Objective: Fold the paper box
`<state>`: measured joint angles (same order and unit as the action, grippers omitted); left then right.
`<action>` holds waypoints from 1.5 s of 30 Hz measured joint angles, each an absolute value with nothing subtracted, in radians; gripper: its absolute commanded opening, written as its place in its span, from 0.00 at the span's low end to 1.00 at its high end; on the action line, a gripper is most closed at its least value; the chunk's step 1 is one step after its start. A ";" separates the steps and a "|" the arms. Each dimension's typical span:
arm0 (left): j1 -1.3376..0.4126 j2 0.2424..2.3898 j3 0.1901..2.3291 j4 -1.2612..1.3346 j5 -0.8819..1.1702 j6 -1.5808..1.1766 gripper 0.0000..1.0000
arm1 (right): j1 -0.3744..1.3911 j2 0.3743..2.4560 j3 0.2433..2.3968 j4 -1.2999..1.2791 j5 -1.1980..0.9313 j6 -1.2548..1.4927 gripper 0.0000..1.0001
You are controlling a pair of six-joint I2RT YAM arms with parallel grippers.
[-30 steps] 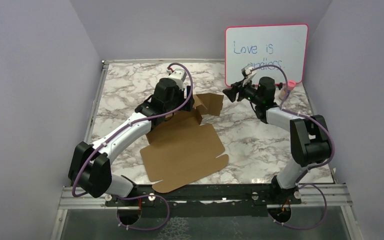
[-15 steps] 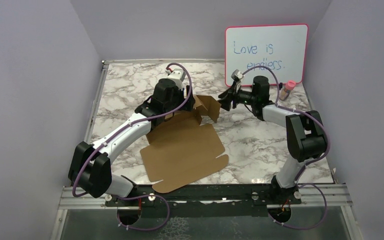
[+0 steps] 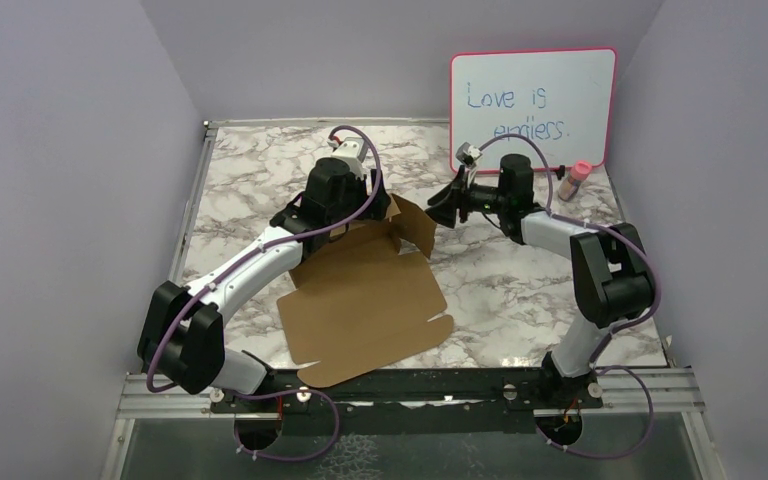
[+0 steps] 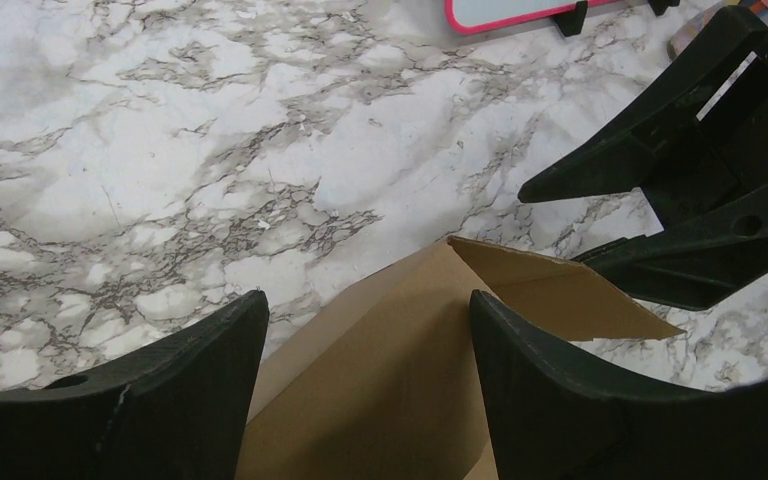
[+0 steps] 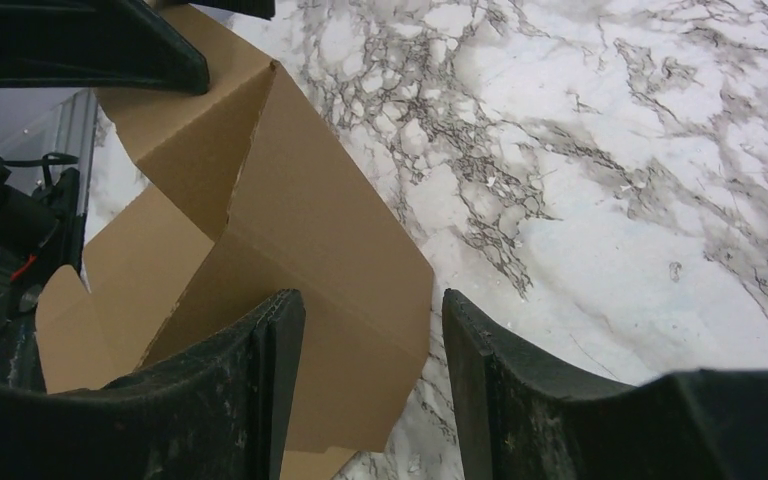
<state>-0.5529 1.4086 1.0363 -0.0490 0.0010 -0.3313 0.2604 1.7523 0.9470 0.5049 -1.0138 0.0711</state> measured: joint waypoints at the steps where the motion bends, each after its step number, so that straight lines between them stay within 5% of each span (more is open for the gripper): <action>1: -0.553 1.409 1.035 -0.048 0.001 -0.333 0.74 | 0.262 1.748 0.947 0.505 -1.013 0.080 0.58; 20: -0.545 1.421 1.023 -0.016 0.015 -0.345 0.74 | 0.270 1.319 0.591 0.556 -0.473 0.132 0.67; 30: -0.541 1.423 1.018 -0.002 0.019 -0.352 0.74 | 0.270 1.304 0.479 0.697 -0.468 0.131 0.69; 37: -0.538 1.423 1.012 0.009 0.023 -0.355 0.74 | 0.270 1.425 0.535 0.769 -0.613 0.113 0.60; 45: -0.538 1.423 0.996 0.038 0.027 -0.360 0.74 | 0.286 1.480 0.556 0.768 -0.680 0.112 0.24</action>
